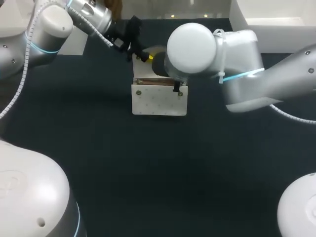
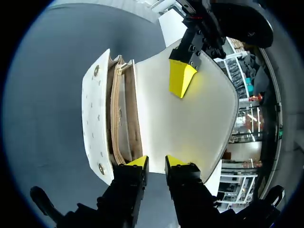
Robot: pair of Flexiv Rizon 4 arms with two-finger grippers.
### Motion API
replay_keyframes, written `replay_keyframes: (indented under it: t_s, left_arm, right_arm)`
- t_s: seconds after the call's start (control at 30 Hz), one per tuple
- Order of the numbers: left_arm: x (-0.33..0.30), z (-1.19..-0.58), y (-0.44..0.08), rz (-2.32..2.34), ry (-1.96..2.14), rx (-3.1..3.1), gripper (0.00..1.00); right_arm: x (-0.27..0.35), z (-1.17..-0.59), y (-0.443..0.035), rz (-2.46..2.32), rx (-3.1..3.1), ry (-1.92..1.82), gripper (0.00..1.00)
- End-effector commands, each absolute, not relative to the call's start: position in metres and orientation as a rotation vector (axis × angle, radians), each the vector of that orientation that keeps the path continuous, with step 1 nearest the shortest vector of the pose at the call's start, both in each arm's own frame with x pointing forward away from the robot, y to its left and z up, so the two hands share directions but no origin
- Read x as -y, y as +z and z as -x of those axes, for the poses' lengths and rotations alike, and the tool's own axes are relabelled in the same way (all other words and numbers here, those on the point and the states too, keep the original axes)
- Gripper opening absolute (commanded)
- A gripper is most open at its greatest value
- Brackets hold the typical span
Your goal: Pick up the bag, open it, inspect its contents, close it, and place it on the opposite side
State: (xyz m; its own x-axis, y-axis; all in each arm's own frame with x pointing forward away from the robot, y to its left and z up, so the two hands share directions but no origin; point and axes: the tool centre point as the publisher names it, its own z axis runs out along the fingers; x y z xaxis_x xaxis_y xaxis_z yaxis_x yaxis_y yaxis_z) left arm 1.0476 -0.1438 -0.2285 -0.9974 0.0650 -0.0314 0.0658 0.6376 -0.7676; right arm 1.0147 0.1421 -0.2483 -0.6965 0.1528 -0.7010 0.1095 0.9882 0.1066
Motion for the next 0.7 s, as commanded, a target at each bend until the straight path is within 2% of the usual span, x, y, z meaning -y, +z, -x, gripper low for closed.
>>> replay_keyframes:
  t_s: [0.03, 0.43, 0.7]
  left_arm:
    - [0.15, -1.058, -0.236, -0.097, -1.315, -2.854, 0.0]
    - [0.142, -1.093, -0.263, 0.018, -1.233, -2.78, 0.0]
    - [0.142, -1.092, -0.275, -0.073, -1.198, -2.721, 0.0]
  right_arm:
    - [-0.14, -1.01, -0.248, -0.185, -2.331, 0.085, 0.25]
    - [-0.138, -1.001, -0.261, -0.187, -2.363, 0.094, 0.26]
    - [-0.137, -0.995, -0.278, -0.192, -2.41, 0.095, 0.25]
